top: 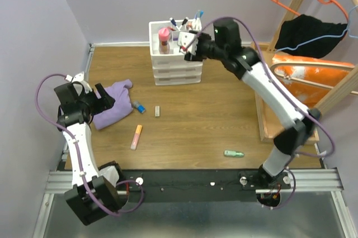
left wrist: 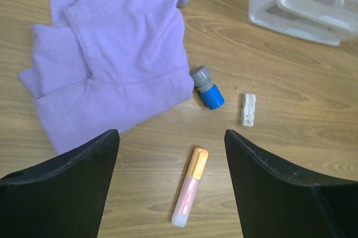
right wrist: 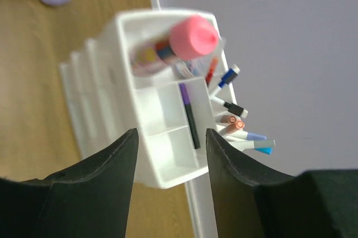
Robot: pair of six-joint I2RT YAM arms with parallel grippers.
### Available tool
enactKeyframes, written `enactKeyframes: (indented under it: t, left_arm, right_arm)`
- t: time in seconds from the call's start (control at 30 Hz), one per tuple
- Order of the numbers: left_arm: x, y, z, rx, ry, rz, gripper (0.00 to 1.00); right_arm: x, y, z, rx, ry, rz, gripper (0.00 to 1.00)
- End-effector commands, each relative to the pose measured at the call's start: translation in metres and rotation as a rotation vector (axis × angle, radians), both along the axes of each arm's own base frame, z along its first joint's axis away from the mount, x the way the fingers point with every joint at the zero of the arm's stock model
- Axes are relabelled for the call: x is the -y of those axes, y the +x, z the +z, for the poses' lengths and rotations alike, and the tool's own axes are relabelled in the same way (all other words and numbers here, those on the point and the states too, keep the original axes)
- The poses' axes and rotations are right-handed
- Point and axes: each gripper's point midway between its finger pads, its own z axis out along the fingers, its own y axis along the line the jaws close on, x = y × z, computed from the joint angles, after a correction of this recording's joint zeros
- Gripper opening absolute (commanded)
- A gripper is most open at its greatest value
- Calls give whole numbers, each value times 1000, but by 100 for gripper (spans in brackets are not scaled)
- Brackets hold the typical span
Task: Sort the stationery into containers
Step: Place the pen in the storage box, then pick up the pen from the center of the board.
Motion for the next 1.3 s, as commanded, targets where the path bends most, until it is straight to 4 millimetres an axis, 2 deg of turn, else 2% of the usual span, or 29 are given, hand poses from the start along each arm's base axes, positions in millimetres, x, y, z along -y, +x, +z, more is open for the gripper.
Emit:
enactKeyframes:
  t: [0.0,0.03,0.07,0.1,0.13,0.17,0.2,0.23,0.3,0.33,0.4,0.43,0.6,0.67,0.77,0.93,1.13,1.27]
  left_arm:
    - [29,-10,13,-47,39,-232,84]
    - [34,-13,13,-41,100,-332,83]
    - [51,-20,9,-105,99,-420,83]
    - [59,-24,5,-141,120,-477,83]
    - [64,-28,0,-179,140,-518,82]
    - [71,-36,-11,-249,147,-561,79]
    - [86,-41,-16,-264,159,-626,78]
    - [93,-43,-17,-270,185,-651,77]
    - [93,-40,-23,-296,236,-628,75]
    - [104,-42,-25,-302,255,-668,74]
    - [99,-38,-34,-350,279,-628,72]
    - [99,-37,-37,-360,293,-622,71]
    - [106,-34,-57,-454,332,-620,64]
    - [105,-33,-70,-518,340,-612,62]
    - [109,-34,-84,-576,331,-638,60]
    - [116,-38,-103,-656,330,-676,58]
    - [129,-45,-122,-728,349,-745,59]
    - [125,-48,-137,-794,382,-734,59]
  right_arm:
    - [-21,-124,-13,-295,152,145,59]
    - [-26,-142,-19,-331,164,157,60]
    - [-25,-150,-42,-425,187,118,60]
    - [-20,-156,-37,-442,224,87,60]
    - [-18,-156,-41,-473,250,51,60]
    - [-17,-154,-48,-535,301,-15,60]
    - [-9,-143,-47,-528,331,-107,60]
    - [-4,-136,-46,-532,364,-174,60]
    - [8,-120,-43,-529,435,-321,60]
    - [12,-118,-37,-515,458,-349,61]
    - [26,-107,-25,-454,513,-421,61]
    - [32,-108,-12,-425,539,-427,62]
    - [55,-100,26,-302,572,-483,63]
    - [61,-98,45,-253,586,-484,63]
    - [66,-98,60,-205,594,-482,63]
    - [70,-95,65,-162,571,-473,64]
    - [62,-88,64,-117,532,-442,66]
    - [57,-82,69,-95,527,-429,66]
